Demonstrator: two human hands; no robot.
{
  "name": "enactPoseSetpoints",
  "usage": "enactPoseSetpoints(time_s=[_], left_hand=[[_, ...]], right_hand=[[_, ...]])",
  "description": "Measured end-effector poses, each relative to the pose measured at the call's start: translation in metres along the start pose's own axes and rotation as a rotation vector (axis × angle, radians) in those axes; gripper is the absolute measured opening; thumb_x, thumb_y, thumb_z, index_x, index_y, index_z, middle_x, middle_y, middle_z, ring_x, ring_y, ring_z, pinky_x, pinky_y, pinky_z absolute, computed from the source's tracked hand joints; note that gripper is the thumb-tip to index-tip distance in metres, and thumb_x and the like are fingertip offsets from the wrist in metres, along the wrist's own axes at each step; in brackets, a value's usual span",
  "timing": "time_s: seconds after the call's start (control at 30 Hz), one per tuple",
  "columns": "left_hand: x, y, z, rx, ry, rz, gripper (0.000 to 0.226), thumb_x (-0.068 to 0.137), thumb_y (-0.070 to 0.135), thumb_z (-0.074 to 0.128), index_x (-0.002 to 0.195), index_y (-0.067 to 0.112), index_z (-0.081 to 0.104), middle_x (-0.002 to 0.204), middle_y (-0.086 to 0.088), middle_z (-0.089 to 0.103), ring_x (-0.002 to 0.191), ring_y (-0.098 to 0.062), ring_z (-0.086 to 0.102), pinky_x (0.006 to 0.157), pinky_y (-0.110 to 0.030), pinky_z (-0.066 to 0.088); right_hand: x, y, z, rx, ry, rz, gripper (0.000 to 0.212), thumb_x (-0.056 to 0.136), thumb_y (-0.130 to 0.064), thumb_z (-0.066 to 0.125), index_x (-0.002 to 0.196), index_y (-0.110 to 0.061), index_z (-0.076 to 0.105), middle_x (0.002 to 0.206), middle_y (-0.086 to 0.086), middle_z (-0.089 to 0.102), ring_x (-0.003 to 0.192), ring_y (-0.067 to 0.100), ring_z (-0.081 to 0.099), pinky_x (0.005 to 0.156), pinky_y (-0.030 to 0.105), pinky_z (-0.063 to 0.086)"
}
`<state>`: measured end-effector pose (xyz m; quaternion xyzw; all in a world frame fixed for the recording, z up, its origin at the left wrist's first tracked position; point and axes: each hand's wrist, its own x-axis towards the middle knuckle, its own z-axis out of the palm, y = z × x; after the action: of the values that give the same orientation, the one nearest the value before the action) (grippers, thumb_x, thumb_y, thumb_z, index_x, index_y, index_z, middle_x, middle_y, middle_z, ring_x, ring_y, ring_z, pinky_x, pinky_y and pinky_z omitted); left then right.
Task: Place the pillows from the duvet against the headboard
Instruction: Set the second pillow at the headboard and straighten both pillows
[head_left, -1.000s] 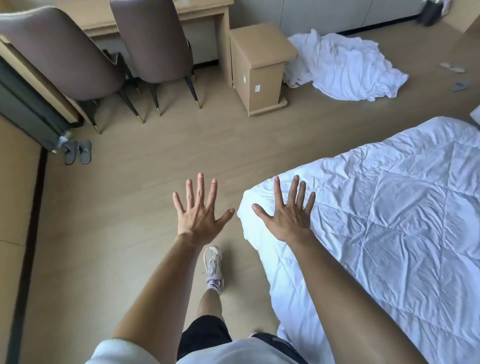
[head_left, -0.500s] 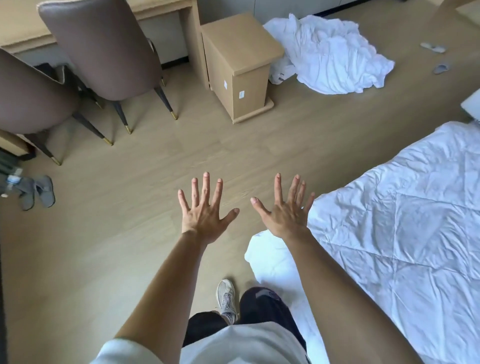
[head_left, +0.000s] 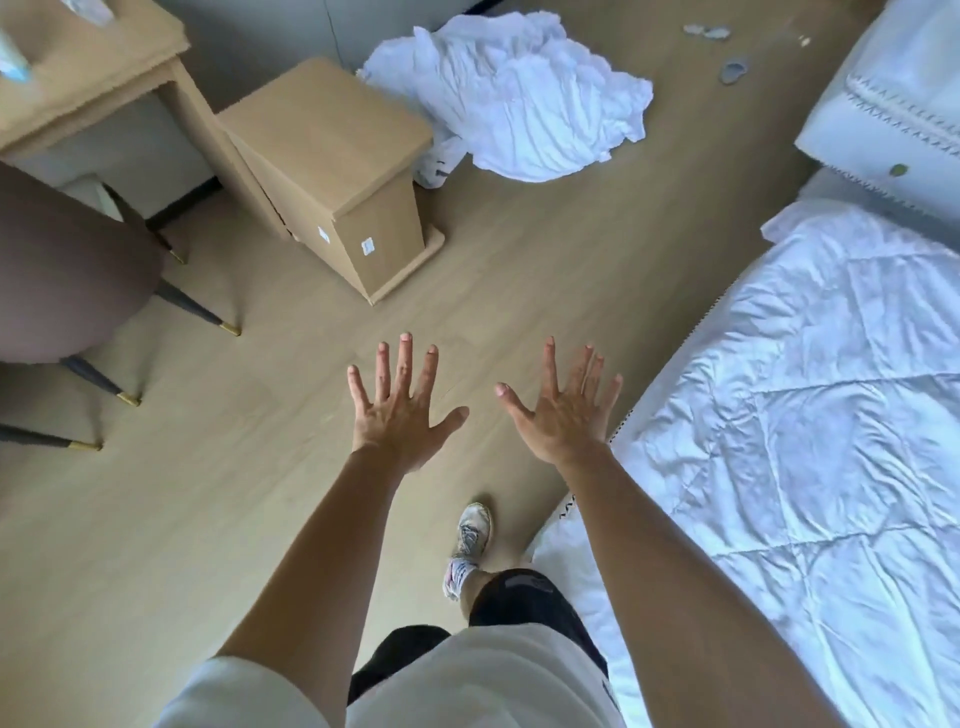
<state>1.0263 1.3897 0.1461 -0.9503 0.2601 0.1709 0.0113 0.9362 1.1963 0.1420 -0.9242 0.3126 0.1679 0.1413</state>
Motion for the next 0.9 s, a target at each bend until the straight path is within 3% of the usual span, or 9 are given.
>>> enactPoseSetpoints(time_s=[0.33,0.9], left_hand=[[0.172,0.051,-0.064,0.083,-0.042,0.225,0.092,0.086,0.085,0.006,0.153,0.033,-0.029,0.158,-0.002,-0.043,0.149,-0.030,-0.032,0.119,-0.067,-0.008],[0.545,0.190,-0.208,0.132,0.012,0.666,0.092,0.089,0.082,0.013,0.158,0.031,-0.018,0.164,-0.002,-0.032,0.153,-0.031,-0.022,0.119,-0.066,-0.009]], right_hand=[[0.121,0.025,-0.074,0.033,0.057,0.201,0.099,0.082,-0.090,0.006,0.156,-0.031,-0.023,0.162,0.023,-0.029,0.151,0.039,-0.023,0.119,0.061,-0.014],[0.400,0.081,-0.235,0.227,0.231,0.664,0.101,0.080,-0.091,0.006,0.157,-0.032,-0.021,0.164,0.022,-0.023,0.153,0.037,-0.019,0.120,0.061,-0.012]])
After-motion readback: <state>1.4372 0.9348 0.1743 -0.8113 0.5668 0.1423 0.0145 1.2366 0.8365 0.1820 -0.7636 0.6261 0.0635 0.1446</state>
